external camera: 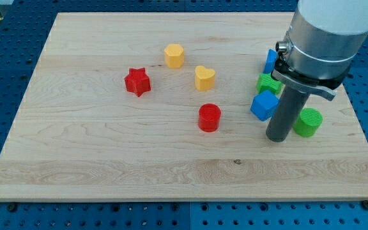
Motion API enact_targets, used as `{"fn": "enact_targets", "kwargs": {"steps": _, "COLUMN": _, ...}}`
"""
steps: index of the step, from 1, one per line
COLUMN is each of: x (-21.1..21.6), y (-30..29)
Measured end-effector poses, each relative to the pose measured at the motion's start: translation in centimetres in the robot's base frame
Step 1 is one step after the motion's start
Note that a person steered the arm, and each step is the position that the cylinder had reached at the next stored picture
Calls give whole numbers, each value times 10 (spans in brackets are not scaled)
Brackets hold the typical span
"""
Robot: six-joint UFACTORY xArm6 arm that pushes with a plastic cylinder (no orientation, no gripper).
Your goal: Move your arm towards the green circle
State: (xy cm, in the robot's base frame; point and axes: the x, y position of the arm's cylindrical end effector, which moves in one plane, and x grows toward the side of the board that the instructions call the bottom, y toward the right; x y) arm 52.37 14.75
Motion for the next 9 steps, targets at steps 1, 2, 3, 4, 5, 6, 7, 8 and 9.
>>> {"fn": "enact_targets", "kwargs": {"steps": 1, "x": 5, "y": 2}}
{"fn": "enact_targets", "kwargs": {"steps": 2, "x": 19, "y": 39}}
{"fn": "enact_targets", "kwargs": {"steps": 3, "x": 18, "y": 109}}
{"fn": "enact_targets", "kwargs": {"steps": 4, "x": 11, "y": 167}}
{"fn": "enact_targets", "kwargs": {"steps": 5, "x": 6, "y": 171}}
{"fn": "enact_targets", "kwargs": {"steps": 6, "x": 6, "y": 137}}
{"fn": "enact_targets", "kwargs": {"steps": 7, "x": 6, "y": 91}}
{"fn": "enact_targets", "kwargs": {"steps": 8, "x": 6, "y": 78}}
{"fn": "enact_targets", "kwargs": {"steps": 9, "x": 4, "y": 88}}
